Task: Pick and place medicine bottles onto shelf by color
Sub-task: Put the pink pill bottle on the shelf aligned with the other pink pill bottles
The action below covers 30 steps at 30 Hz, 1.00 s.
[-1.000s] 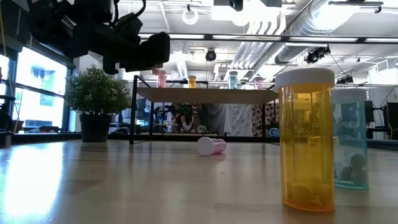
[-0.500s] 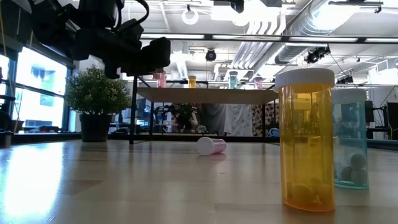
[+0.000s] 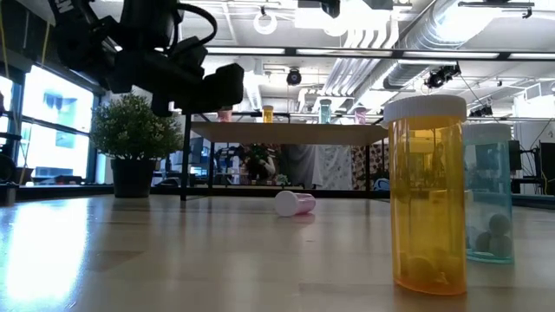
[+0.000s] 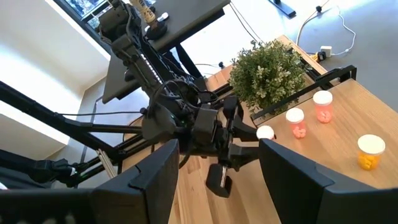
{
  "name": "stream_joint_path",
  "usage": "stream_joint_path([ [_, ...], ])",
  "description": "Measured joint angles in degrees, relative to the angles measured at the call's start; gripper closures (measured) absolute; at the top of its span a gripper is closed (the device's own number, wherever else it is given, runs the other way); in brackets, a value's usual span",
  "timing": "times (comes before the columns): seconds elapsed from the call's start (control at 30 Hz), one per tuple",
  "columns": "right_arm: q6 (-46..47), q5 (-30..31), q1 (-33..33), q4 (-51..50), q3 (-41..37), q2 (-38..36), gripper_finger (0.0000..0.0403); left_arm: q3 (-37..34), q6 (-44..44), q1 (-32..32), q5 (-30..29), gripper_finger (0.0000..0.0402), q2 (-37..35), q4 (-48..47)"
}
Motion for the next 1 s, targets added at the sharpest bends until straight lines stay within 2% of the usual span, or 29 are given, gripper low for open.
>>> stream_joint_path([
  [0.2, -0.36, -0.01, 0.0, -0.04, 0.0, 0.0, 0.0192, 0.99, 1.43, 0.71, -0.73, 0.0304, 1.08, 0.05],
  [0.37, -1.05, 0.0, 0.0, -0.22, 0.0, 0.0, 0.0192, 1.03, 1.34, 0.25, -3.9, 0.0304, 1.37, 0.08],
  [0.83, -1.05, -0.01, 0.0, -0.29, 0.0, 0.02, 0.0192, 1.05, -1.15, 0.22, -2.54, 0.0304, 1.37, -1.23],
  [1.0, -1.03, -0.01, 0.0, -0.44, 0.0, 0.02, 0.0192, 1.05, -2.46, 0.26, -3.9, 0.0304, 1.37, -1.28],
])
